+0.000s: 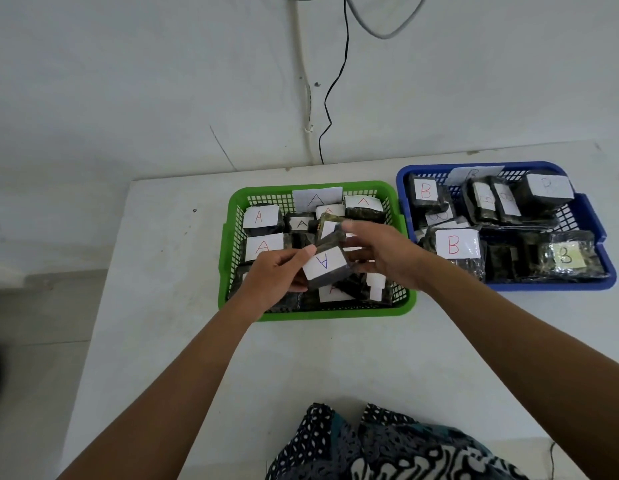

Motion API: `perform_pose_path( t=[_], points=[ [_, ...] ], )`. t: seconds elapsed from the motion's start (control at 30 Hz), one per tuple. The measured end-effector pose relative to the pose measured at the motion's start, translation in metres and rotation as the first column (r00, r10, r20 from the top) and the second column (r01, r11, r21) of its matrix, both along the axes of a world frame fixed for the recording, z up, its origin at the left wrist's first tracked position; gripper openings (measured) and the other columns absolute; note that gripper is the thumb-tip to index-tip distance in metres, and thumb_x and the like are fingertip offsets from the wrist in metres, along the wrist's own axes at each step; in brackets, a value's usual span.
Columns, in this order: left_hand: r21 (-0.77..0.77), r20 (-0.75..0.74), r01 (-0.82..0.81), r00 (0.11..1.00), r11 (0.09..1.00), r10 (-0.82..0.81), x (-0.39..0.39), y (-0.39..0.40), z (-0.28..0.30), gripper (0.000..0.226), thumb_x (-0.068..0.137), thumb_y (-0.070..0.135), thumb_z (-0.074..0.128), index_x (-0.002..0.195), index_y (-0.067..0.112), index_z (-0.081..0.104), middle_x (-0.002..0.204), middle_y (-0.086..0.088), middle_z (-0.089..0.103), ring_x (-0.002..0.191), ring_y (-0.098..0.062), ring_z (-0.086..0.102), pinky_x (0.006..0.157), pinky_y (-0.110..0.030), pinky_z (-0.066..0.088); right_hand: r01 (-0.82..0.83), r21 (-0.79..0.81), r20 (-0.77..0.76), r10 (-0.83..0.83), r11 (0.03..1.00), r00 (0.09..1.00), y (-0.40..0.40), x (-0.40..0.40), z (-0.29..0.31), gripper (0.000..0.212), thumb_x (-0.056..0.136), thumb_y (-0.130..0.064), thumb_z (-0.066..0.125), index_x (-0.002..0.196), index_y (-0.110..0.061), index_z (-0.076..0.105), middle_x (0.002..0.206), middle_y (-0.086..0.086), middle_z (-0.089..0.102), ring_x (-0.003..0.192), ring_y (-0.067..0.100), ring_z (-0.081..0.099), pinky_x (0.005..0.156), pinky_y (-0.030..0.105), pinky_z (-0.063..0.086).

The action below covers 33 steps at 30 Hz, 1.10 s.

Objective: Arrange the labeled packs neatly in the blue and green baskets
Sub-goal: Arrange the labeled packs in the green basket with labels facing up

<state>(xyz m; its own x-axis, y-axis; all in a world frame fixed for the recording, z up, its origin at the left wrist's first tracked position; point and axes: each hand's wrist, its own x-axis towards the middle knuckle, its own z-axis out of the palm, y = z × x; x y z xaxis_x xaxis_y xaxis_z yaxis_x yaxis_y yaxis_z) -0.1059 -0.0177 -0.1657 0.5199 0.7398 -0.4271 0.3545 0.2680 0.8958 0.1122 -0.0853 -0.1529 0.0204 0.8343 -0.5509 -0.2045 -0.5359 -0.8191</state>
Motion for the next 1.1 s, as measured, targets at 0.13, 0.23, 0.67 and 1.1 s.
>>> perform_pose_path(
  t=[0.13, 0.23, 0.67, 1.1],
  points=[
    [-0.049, 0.044, 0.032, 0.999, 0.998, -0.03, 0.003, 0.004, 0.003, 0.011, 0.088, 0.04, 0.071, 0.096, 0.037, 0.077, 0.092, 0.004, 0.078, 0.088, -0.013, 0.074, 0.069, -0.024, 0.059, -0.009, 0.101, 0.14, -0.005, 0.995, 0.99, 0.003, -0.009, -0.004, 0.028, 0.089, -0.015, 0.074, 0.116, -0.01, 0.064, 0.101, 0.01, 0.076, 0.09, 0.024, 0.073, 0.077, 0.038, 0.061],
    [-0.033, 0.064, 0.012, 0.998, 0.999, -0.01, 0.005, 0.011, 0.005, 0.016, 0.083, 0.036, 0.078, 0.098, 0.04, 0.077, 0.099, 0.004, 0.077, 0.095, -0.014, 0.073, 0.077, -0.027, 0.06, 0.008, 0.119, 0.136, -0.024, 0.993, 0.99, 0.007, -0.009, 0.0, 0.023, 0.088, -0.014, 0.075, 0.109, -0.01, 0.065, 0.101, 0.014, 0.075, 0.092, 0.029, 0.073, 0.085, 0.044, 0.061],
    [0.2, -0.444, 0.454, 0.832, 0.868, -0.333, 0.006, 0.004, -0.012, 0.029, 0.089, 0.046, 0.067, 0.116, 0.035, 0.064, 0.084, 0.009, 0.068, 0.043, 0.001, 0.053, 0.041, -0.013, 0.038, -0.437, -0.176, 0.882, 0.339, 0.882, 0.328, -0.021, 0.028, -0.01, 0.037, 0.09, -0.034, 0.07, 0.125, -0.024, 0.064, 0.126, -0.003, 0.064, 0.112, 0.014, 0.058, 0.098, 0.034, 0.049],
    [0.403, -0.473, 0.454, 0.847, 0.795, -0.244, -0.002, -0.002, -0.022, 0.042, 0.089, 0.021, 0.07, 0.13, 0.017, 0.063, 0.114, 0.003, 0.069, 0.1, -0.009, 0.064, 0.092, -0.028, 0.052, -0.564, -0.192, 0.959, 0.276, 0.803, 0.067, -0.018, -0.002, -0.027, 0.037, 0.088, -0.047, 0.066, 0.119, -0.028, 0.066, 0.108, -0.001, 0.069, 0.108, 0.023, 0.058, 0.092, 0.039, 0.045]
  ],
)
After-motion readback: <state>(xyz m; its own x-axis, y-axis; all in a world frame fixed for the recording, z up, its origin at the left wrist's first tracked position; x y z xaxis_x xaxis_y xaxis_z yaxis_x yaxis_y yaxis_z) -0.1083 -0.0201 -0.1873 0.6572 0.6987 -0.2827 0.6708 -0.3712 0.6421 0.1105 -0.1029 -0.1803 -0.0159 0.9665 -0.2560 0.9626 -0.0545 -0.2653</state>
